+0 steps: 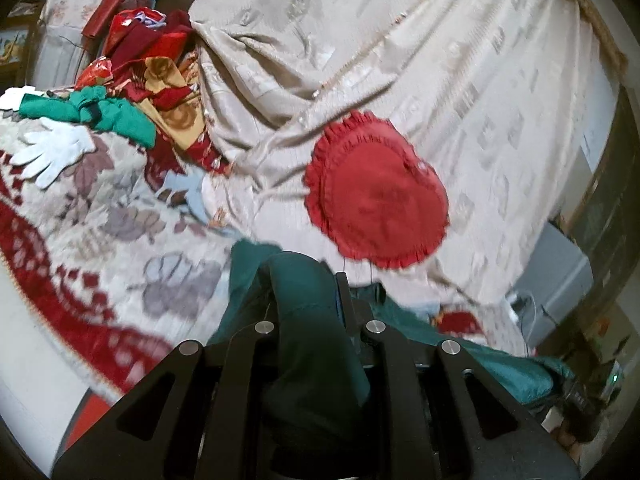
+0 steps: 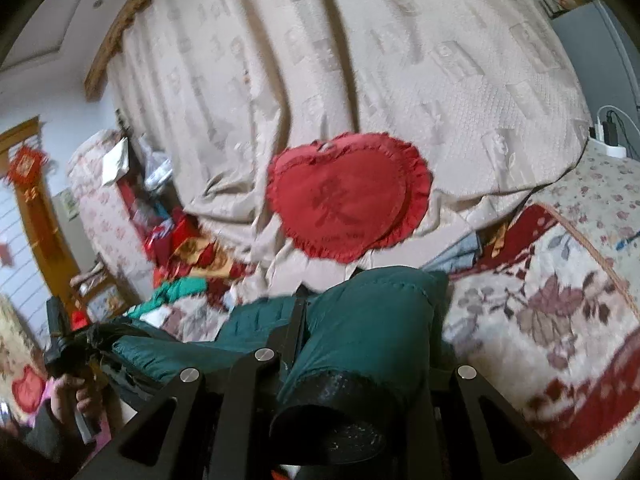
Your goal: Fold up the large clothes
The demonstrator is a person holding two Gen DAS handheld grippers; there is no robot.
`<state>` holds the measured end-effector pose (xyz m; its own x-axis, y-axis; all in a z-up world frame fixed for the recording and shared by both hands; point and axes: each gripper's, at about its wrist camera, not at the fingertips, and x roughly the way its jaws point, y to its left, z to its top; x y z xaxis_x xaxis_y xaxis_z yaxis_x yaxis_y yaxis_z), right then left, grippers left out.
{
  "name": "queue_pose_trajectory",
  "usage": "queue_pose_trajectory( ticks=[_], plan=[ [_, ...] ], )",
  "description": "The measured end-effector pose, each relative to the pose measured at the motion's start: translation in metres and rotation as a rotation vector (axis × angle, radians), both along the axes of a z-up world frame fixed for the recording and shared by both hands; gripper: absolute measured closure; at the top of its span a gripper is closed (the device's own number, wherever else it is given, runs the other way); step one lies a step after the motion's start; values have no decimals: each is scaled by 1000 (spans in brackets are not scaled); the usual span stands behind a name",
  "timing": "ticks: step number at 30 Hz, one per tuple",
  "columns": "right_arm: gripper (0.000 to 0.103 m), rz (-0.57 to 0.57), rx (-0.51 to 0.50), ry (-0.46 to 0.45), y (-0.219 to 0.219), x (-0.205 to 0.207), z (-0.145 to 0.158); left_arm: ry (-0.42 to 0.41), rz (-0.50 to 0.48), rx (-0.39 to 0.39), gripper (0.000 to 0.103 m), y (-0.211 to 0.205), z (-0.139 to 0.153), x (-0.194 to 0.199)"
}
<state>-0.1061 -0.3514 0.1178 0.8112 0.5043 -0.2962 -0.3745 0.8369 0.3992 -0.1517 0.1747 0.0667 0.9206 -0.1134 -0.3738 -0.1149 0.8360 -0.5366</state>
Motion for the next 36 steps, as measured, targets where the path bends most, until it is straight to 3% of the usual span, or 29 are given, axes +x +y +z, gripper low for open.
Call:
queue_pose_trajectory(
  ticks=[3, 5, 10, 18, 21, 27, 30, 32, 33, 35, 36],
  plan=[
    [85, -47, 14, 23, 1, 40, 3, 30, 15, -36, 90, 6, 1, 43],
    [85, -56, 35, 80, 3, 79, -3, 68, 26, -11, 89, 5, -5, 73],
    [85, -72, 25, 223, 14, 161, -35, 212, 74, 18, 88, 10, -46, 149],
    [85, -102, 11, 383, 34, 247, -93, 389, 128, 58, 84, 6, -113, 226],
    [84, -85, 20, 470, 36, 270, -128, 407, 121, 68, 83, 2, -129, 240],
    [84, -43, 13, 461, 37, 283, -155, 349, 102, 60, 82, 0, -145, 242],
    [80, -37, 47, 461, 35, 282, -154, 335, 65, -25, 72, 10, -142, 240],
    [75, -37, 92, 493, 29, 283, -151, 347, 23, -90, 61, 17, -137, 241],
    [71, -35, 118, 513, 26, 283, -148, 356, -8, -121, 50, 21, -133, 241],
    [58, -21, 234, 564, 13, 280, -139, 363, -73, -185, 35, 30, -120, 239],
    [36, -5, 293, 570, 7, 277, -135, 352, -96, -215, 29, 36, -112, 237]
  ],
)
